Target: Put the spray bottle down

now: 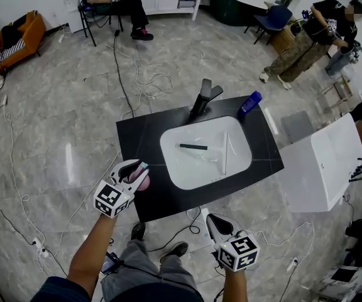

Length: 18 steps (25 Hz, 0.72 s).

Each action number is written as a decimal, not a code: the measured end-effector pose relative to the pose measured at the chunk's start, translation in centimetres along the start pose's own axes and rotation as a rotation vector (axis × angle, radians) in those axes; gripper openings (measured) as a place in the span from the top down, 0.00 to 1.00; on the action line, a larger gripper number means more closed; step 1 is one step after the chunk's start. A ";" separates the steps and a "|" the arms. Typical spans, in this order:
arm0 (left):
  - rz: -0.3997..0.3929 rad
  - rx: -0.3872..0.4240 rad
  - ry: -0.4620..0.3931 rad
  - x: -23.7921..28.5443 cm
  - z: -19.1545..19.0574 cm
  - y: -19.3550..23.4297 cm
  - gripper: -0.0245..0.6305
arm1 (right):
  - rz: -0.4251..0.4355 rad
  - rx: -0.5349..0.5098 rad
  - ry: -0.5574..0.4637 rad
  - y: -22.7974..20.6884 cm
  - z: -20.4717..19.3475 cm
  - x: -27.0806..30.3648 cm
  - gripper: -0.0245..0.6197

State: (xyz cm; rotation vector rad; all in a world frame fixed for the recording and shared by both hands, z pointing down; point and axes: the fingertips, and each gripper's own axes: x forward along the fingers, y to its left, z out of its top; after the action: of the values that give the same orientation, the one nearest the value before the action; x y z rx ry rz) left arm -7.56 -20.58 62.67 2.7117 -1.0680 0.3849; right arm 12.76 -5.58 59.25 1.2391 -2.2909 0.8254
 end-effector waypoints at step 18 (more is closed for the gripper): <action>-0.033 0.010 0.013 -0.1 0.8 -0.6 0.62 | 0.002 0.002 -0.008 0.5 0.1 -0.9 0.95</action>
State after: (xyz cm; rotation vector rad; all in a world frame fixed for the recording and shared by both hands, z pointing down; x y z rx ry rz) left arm -7.12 -20.32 61.81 2.7285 -1.0191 0.4027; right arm 12.73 -4.90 58.48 1.2438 -2.2983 0.8248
